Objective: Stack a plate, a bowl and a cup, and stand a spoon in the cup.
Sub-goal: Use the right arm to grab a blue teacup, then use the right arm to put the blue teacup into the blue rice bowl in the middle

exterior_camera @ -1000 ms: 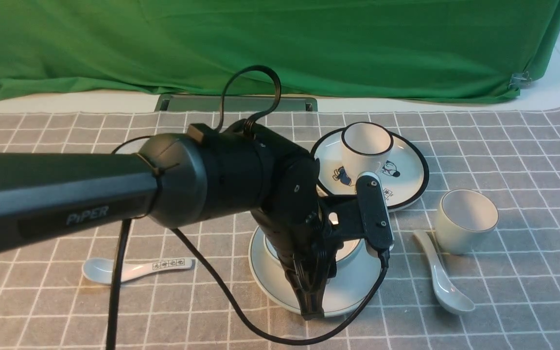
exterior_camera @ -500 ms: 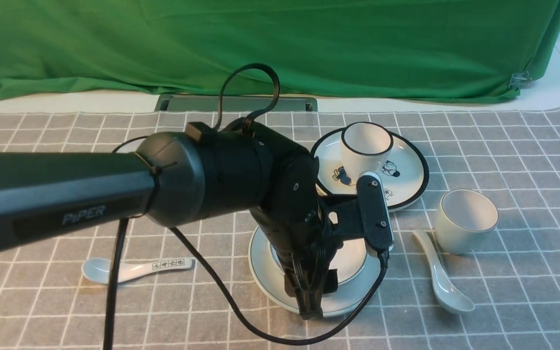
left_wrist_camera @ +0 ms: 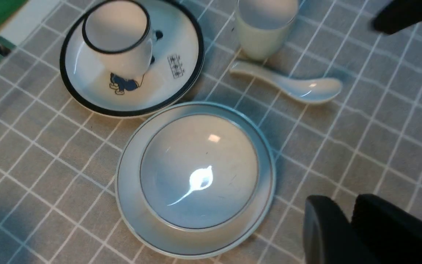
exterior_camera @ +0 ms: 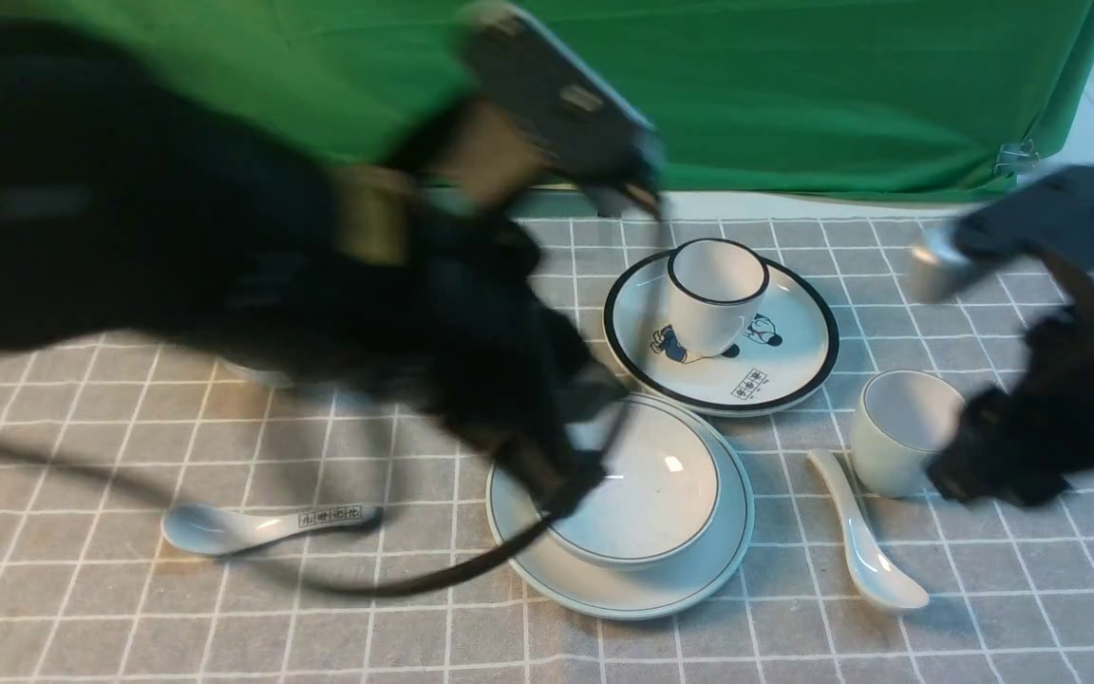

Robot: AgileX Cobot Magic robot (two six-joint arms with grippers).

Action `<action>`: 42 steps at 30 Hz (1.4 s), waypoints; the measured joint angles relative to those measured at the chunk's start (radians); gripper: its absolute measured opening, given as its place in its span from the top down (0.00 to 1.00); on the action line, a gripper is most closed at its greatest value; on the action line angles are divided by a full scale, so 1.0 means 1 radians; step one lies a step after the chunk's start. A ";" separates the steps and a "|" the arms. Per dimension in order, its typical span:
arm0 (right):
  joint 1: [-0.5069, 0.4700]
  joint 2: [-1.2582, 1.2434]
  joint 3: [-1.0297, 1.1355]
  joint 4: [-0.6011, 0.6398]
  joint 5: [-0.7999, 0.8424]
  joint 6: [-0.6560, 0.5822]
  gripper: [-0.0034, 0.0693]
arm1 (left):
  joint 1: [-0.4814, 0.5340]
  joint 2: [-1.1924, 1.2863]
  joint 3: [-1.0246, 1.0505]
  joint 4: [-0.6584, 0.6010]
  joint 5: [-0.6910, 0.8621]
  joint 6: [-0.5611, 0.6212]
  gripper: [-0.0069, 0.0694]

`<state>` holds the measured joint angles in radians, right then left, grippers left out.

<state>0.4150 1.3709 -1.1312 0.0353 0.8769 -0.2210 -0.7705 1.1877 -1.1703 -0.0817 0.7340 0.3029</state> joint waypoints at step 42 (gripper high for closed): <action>0.215 0.469 -0.506 0.086 0.127 0.002 0.84 | 0.000 -0.586 0.409 -0.131 -0.219 -0.007 0.90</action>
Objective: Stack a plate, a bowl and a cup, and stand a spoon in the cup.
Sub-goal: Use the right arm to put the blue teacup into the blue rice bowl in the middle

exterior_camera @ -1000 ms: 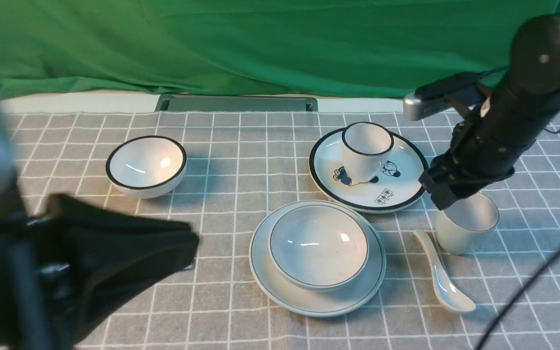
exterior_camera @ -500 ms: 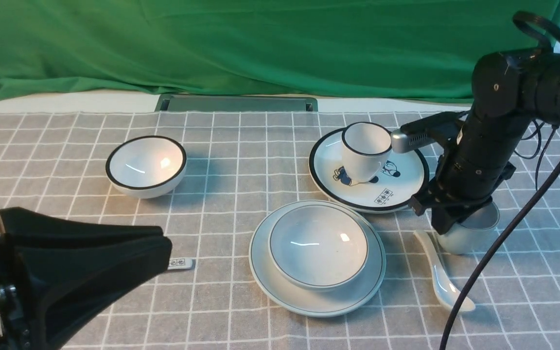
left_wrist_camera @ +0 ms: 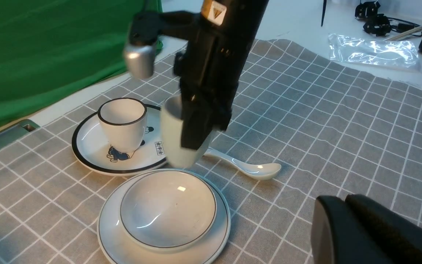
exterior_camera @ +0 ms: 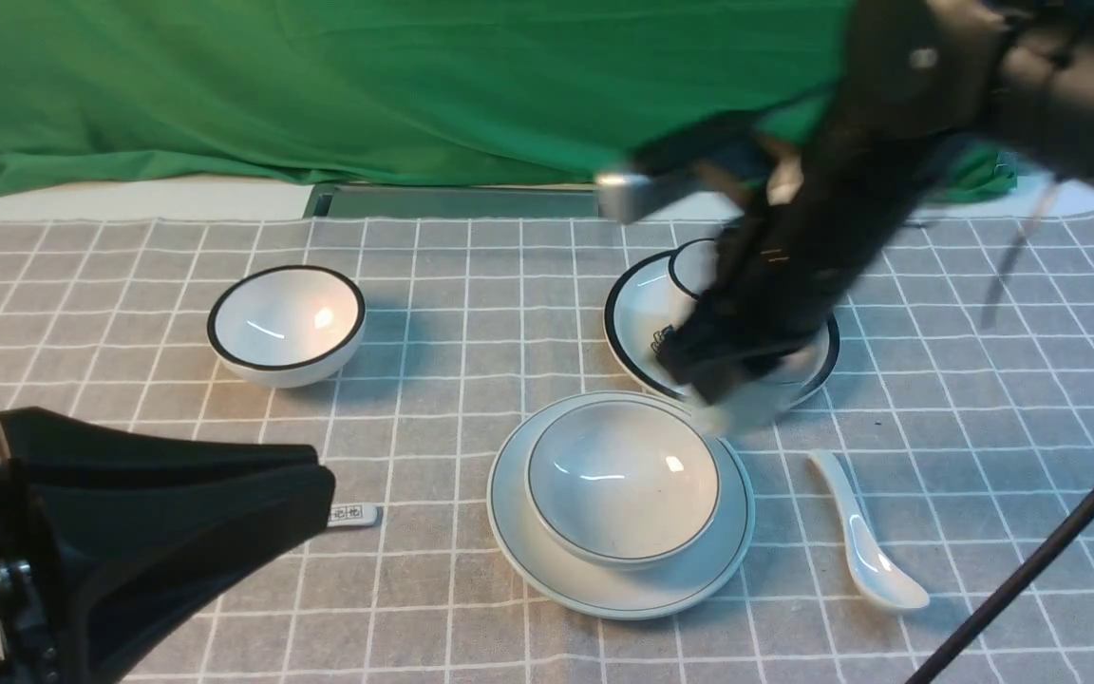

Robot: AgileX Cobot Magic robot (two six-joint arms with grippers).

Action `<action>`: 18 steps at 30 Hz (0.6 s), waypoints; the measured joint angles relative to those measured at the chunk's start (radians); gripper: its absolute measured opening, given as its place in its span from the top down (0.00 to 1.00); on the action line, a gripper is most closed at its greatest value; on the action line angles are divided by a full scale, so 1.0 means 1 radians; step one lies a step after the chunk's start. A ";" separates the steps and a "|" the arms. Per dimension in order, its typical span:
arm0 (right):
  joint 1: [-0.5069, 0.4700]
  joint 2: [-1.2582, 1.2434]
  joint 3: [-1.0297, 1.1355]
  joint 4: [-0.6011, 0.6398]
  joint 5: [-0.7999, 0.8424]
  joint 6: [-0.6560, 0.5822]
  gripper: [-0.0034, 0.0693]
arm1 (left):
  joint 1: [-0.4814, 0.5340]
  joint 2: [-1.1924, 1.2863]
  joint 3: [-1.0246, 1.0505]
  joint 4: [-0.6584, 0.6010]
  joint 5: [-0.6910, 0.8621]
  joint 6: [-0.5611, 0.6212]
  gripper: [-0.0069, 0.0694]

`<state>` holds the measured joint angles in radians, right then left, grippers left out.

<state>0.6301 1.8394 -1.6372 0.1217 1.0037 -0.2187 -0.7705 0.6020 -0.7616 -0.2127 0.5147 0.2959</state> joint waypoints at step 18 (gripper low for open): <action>0.051 0.206 -0.084 0.006 0.008 0.055 0.84 | 0.000 0.000 0.000 0.000 0.015 0.008 0.89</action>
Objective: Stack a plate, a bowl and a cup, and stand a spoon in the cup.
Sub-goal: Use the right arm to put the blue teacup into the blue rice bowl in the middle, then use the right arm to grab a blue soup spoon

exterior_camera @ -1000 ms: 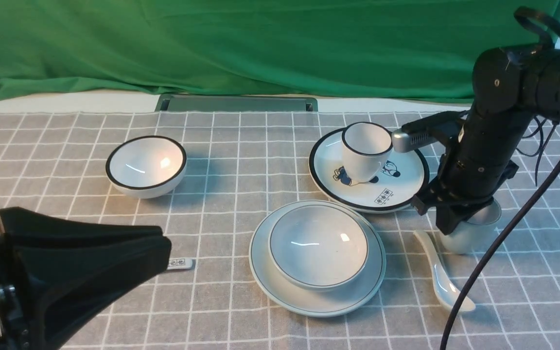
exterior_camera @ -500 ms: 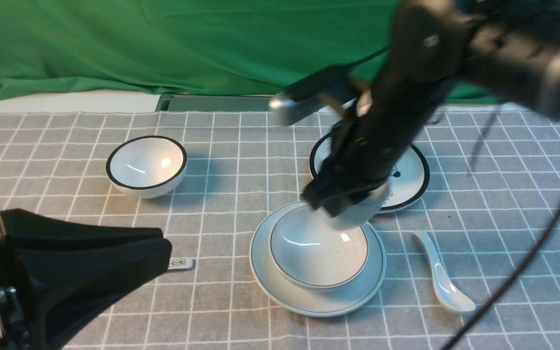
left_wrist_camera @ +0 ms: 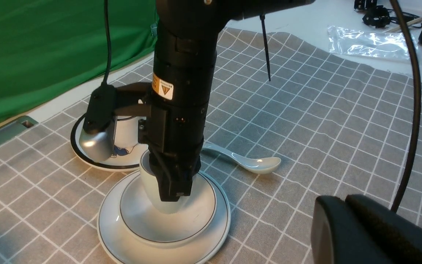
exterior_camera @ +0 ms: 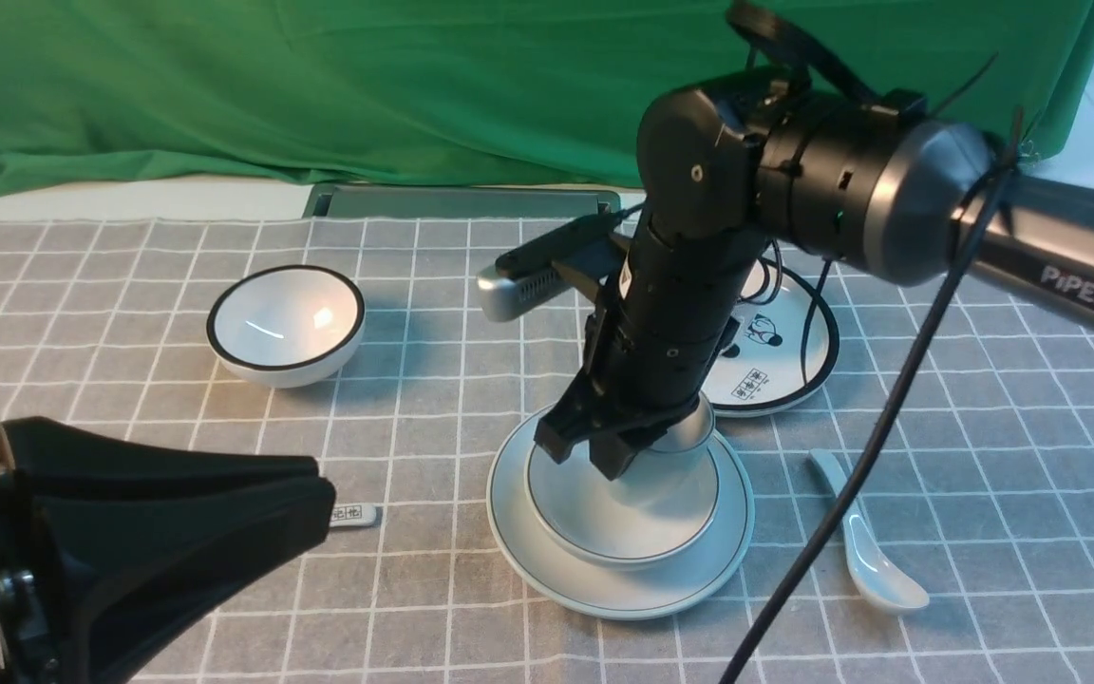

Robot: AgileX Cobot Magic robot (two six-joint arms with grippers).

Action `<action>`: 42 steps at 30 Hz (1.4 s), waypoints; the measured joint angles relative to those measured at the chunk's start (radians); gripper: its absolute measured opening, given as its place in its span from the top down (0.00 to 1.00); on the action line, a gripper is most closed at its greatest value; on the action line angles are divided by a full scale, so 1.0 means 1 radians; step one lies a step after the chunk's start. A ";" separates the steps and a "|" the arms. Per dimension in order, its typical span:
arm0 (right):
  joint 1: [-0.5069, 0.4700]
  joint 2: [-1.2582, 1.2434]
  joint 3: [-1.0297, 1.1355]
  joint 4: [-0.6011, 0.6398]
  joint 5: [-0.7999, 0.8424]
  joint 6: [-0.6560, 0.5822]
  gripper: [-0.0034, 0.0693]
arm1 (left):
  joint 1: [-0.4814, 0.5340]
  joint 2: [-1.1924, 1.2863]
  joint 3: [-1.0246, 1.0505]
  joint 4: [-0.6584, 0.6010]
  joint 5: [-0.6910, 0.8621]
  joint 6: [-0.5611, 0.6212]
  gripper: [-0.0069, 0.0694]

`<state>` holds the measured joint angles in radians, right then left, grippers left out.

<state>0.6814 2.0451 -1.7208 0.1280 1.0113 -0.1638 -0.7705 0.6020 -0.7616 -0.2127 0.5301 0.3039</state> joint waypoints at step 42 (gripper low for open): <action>-0.358 -0.128 0.409 -0.009 -0.283 0.038 0.46 | 0.000 0.000 0.001 0.023 0.001 0.000 0.89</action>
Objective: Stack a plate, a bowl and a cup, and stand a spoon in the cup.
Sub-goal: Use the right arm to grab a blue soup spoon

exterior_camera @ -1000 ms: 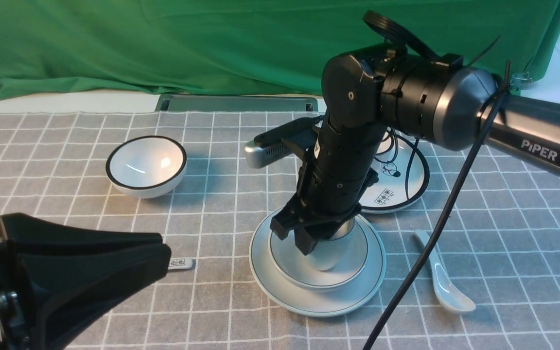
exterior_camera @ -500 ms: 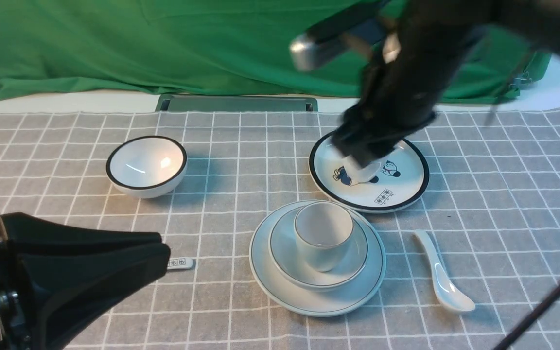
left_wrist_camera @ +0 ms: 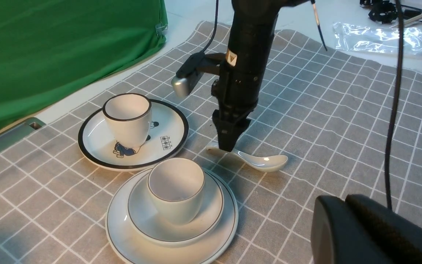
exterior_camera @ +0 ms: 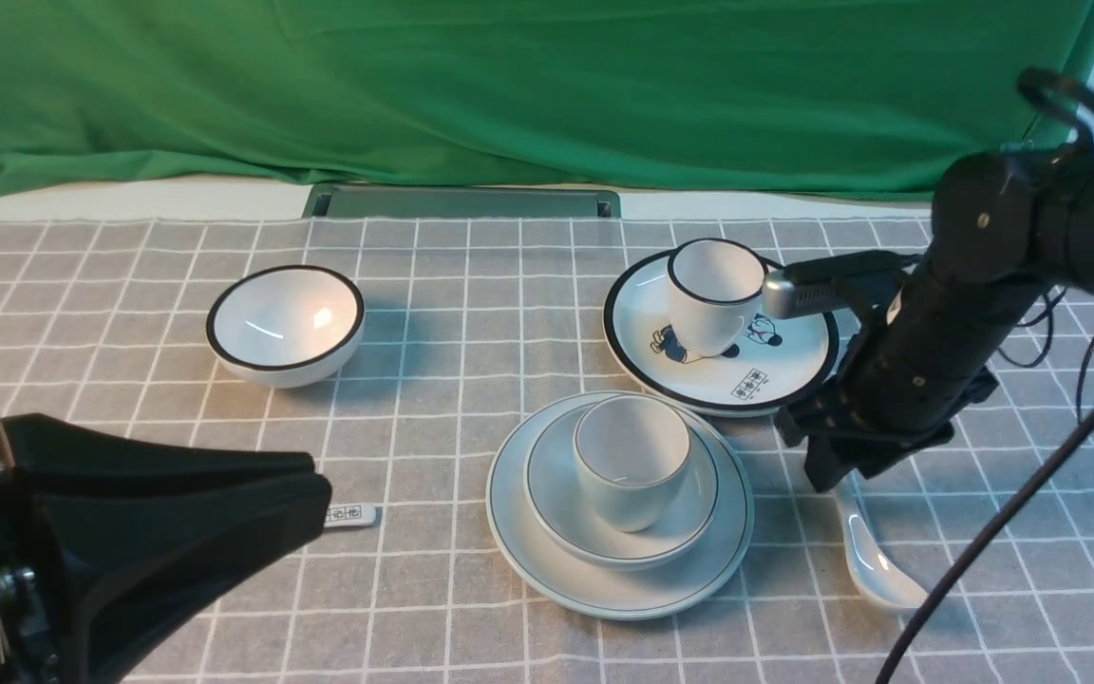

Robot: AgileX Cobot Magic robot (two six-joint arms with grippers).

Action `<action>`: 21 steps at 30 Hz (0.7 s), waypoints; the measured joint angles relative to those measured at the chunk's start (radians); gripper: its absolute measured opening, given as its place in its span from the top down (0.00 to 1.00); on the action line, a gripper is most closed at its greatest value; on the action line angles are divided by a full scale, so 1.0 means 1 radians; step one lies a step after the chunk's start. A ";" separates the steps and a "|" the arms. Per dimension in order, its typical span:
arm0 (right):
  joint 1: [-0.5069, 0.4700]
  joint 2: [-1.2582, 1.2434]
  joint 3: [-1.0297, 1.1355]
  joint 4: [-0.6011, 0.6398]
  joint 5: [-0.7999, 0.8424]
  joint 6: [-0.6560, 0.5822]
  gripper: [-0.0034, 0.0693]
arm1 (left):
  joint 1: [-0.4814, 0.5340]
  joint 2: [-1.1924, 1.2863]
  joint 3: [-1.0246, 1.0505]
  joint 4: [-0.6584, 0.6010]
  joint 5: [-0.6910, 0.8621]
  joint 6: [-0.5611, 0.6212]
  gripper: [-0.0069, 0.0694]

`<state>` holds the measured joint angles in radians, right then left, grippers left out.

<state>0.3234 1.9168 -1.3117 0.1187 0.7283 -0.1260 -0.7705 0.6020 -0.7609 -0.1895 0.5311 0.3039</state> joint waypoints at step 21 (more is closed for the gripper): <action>-0.011 0.077 -0.007 -0.017 -0.029 -0.050 0.70 | 0.000 0.000 0.000 0.003 0.018 0.000 0.89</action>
<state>0.3121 1.9940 -1.3188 0.1014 0.6989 -0.1759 -0.7705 0.6020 -0.7609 -0.1865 0.5496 0.3039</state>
